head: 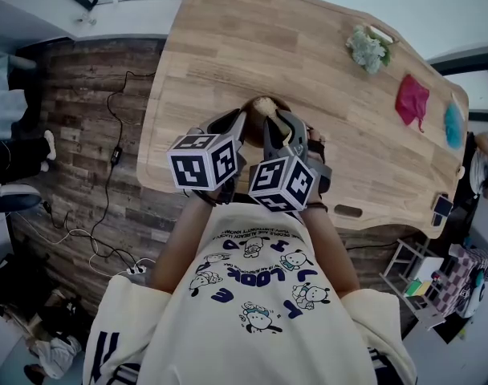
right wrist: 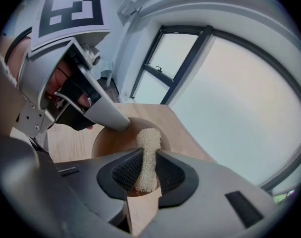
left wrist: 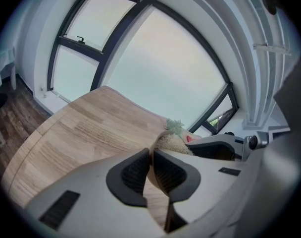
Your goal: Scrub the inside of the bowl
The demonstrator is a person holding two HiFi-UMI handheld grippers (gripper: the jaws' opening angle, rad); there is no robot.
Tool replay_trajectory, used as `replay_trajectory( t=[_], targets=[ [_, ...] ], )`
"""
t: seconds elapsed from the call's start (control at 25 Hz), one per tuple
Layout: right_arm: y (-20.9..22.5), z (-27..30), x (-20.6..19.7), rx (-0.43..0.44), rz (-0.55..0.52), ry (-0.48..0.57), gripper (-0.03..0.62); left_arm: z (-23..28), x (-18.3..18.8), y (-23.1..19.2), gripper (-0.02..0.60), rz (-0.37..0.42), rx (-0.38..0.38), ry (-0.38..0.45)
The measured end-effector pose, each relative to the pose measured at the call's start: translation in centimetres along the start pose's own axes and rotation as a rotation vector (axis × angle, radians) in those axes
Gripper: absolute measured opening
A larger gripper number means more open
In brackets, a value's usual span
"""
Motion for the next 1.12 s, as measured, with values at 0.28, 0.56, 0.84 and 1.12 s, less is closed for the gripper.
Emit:
replay_trajectory(
  t=[0.28,0.56,0.84,1.12],
  targets=[
    [0.3,0.7,-0.5,0.225,0.308,-0.031,0.078,0.0,0.0,0.1,0.054,0.024,0.015,-0.006],
    [0.6,1.4,-1.3,0.467,0.765,-0.021,0.077,0.2,0.3,0.2,0.054,0.029,0.020,0.001],
    [0.2,1.2,-1.3,0.562,1.066,0.017,0.077,0.0,0.0,0.0,0.054,0.037,0.031,0.004],
    [0.5,1.2,-1.9,0.456,0.855,0.039,0.077,-0.4,-0.1,-0.6,0.054,-0.001,0.022,-0.003]
  ],
)
Point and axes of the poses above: the fingertips, and each gripper's own axes: z forward along the fingers, y to its right, x out of its top, the point moved 9 cm from there along -z, backward along the fingers, and after that the axes turned 7 degrees about -y, right-handed, at the moved point
